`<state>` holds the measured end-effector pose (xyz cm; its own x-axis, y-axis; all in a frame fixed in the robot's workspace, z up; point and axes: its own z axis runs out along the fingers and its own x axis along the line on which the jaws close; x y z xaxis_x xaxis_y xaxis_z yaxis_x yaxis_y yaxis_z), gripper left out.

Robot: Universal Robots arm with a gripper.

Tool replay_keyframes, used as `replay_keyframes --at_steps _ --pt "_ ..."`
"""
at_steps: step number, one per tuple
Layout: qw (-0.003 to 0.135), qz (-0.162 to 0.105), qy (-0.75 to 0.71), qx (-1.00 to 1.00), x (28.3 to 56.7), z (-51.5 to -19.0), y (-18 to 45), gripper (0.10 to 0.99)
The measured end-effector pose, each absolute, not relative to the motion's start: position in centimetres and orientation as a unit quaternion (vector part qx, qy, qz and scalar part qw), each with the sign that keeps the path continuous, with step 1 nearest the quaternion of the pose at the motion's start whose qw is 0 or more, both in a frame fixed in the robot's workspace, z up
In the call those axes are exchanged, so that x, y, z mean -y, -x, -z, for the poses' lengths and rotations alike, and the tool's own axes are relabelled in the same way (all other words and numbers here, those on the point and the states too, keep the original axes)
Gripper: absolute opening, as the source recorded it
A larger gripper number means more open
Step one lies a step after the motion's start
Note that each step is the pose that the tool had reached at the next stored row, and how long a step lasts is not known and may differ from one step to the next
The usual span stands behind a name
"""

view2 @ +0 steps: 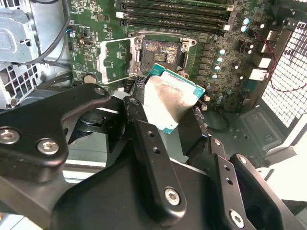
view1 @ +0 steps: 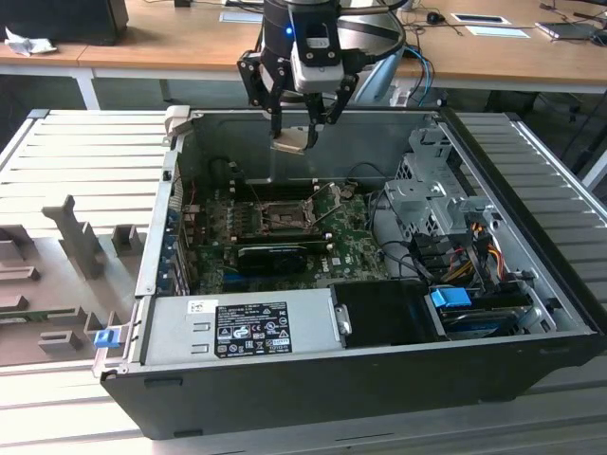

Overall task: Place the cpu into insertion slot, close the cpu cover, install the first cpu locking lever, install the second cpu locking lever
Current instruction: 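Place the cpu into insertion slot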

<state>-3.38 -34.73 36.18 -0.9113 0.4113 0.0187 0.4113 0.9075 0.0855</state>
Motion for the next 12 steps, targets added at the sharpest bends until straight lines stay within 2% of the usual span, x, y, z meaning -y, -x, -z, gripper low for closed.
replay_keyframes --at_steps 12 --pt "-0.002 0.044 0.248 0.968 34.74 -36.11 3.38 0.525"
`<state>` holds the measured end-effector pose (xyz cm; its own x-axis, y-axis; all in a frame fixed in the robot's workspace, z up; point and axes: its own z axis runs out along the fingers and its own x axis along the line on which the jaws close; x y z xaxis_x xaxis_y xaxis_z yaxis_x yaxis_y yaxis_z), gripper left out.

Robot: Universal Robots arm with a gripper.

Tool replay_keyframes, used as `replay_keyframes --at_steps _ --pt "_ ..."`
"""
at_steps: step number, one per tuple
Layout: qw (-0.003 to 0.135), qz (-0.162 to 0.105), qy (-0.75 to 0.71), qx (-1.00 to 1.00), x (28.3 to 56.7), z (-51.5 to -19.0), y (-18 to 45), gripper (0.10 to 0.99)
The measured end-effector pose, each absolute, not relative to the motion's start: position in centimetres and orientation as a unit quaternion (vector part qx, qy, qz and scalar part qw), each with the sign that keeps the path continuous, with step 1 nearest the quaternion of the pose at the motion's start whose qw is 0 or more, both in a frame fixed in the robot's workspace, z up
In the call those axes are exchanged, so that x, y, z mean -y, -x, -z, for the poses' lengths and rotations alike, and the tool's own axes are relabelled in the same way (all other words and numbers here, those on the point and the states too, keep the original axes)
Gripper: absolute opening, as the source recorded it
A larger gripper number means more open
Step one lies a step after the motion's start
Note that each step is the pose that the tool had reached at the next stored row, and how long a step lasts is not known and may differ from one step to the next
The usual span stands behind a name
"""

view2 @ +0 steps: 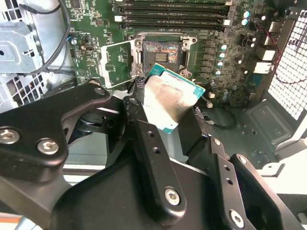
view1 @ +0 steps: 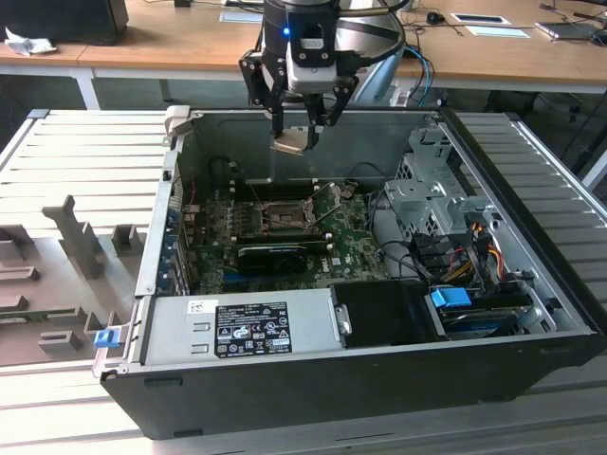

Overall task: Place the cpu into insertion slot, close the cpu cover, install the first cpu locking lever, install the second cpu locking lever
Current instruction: 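Place the cpu into insertion slot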

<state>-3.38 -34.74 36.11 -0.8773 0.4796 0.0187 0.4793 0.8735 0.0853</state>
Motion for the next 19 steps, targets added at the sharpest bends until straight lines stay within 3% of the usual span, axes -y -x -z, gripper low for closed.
replay_keyframes --at_steps 19 --pt "0.006 -0.043 -0.349 -0.936 34.74 -35.9 3.41 0.525"
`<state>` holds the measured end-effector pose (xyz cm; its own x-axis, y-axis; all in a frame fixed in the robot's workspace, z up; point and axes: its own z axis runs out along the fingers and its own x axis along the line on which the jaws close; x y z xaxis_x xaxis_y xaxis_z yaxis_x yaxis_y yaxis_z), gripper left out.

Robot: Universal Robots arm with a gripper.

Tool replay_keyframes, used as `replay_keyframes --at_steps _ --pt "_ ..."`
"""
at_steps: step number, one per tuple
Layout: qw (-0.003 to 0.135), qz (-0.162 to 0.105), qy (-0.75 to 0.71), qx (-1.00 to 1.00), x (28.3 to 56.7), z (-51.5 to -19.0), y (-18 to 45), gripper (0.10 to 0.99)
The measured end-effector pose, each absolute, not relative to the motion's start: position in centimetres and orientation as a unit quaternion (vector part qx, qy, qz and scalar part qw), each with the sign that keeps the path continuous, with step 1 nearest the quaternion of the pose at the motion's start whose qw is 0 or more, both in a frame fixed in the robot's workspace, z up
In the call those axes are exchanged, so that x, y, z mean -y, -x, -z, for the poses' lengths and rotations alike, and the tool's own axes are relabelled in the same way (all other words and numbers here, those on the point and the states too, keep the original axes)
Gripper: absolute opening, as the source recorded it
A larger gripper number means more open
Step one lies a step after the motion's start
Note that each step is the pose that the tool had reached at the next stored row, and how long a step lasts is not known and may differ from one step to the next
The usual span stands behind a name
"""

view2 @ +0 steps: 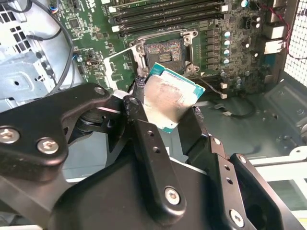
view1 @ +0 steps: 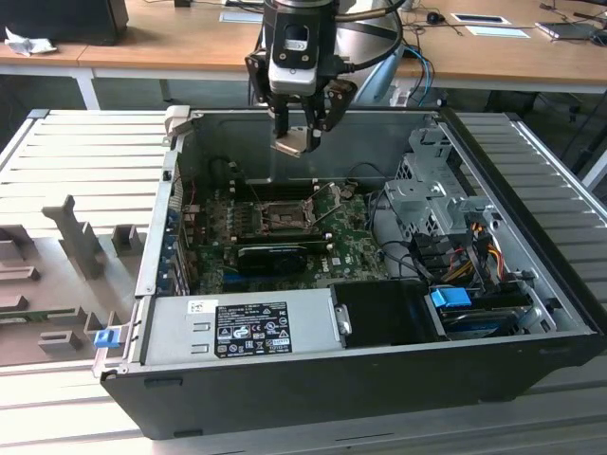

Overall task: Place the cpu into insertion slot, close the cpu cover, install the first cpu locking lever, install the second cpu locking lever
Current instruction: 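Place the cpu into insertion slot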

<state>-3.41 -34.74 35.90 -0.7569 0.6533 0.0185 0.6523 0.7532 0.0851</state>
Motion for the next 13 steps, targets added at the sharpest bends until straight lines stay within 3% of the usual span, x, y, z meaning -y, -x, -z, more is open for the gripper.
replay_keyframes --at_steps 13 --pt "0.009 -0.042 -0.409 -0.911 34.74 -35.77 3.41 0.525"
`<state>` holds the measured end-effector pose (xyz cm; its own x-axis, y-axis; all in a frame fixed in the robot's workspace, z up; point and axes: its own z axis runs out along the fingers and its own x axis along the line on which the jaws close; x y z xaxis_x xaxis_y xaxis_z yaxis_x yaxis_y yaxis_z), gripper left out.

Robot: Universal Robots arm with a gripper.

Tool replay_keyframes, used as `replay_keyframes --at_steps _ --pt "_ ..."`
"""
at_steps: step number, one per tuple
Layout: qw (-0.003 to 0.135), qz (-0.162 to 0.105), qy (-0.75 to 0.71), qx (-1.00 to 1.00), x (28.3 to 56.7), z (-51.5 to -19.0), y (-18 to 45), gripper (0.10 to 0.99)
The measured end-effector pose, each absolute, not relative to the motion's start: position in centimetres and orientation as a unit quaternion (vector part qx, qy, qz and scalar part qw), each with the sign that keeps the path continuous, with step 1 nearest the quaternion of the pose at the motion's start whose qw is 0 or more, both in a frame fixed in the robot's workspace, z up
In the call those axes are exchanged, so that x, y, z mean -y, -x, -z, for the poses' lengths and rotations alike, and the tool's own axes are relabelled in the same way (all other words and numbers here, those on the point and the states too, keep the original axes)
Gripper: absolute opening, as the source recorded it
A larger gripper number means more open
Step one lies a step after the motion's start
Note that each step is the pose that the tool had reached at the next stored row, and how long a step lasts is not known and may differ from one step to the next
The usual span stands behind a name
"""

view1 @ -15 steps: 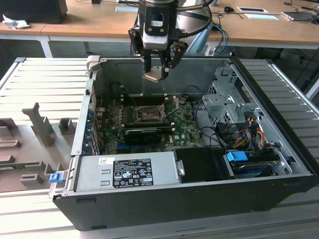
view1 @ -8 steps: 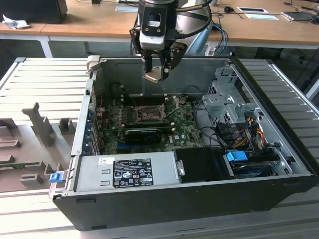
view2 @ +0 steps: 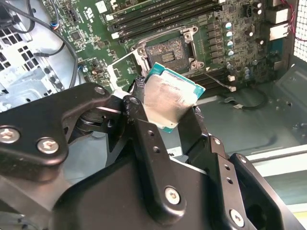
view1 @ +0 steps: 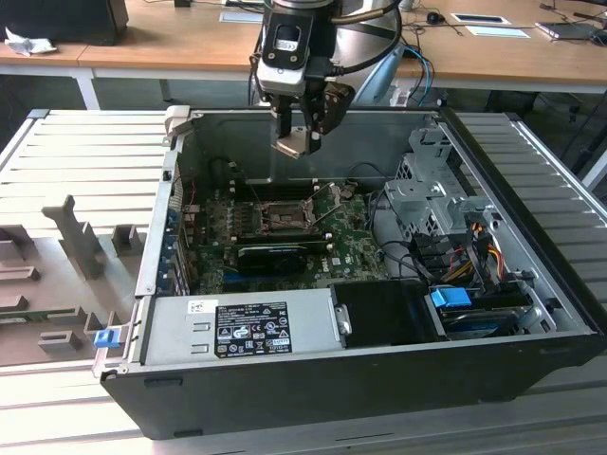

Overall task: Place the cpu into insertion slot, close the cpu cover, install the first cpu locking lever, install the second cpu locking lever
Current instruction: 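Place the cpu into insertion slot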

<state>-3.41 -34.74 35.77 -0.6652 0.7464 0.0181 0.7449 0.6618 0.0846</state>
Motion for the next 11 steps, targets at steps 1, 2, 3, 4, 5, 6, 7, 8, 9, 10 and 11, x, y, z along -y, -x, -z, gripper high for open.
replay_keyframes --at_steps 1,2,3,4,5,6,7,8,9,10,11 --pt "0.009 -0.042 -0.413 -0.91 34.73 -35.76 3.41 0.525" --pt "0.01 -0.042 -0.418 -0.907 34.73 -35.75 3.41 0.525" --pt "0.01 -0.042 -0.422 -0.906 34.74 -35.74 3.41 0.525" --pt "0.01 -0.042 -0.426 -0.904 34.74 -35.73 3.41 0.525" --pt "0.01 -0.042 -0.429 -0.902 34.74 -35.72 3.41 0.525" --pt "0.01 -0.042 -0.433 -0.9 34.73 -35.71 3.41 0.525" --pt "0.01 -0.042 -0.436 -0.899 34.73 -35.71 3.41 0.525" --pt "0.011 -0.042 -0.443 -0.896 34.74 -35.69 3.41 0.525" --pt "0.011 -0.042 -0.448 -0.893 34.74 -35.67 3.41 0.525" --pt "0.011 -0.042 -0.451 -0.892 34.73 -35.66 3.41 0.525" --pt "0.011 -0.041 -0.454 -0.89 34.73 -35.65 3.41 0.525"
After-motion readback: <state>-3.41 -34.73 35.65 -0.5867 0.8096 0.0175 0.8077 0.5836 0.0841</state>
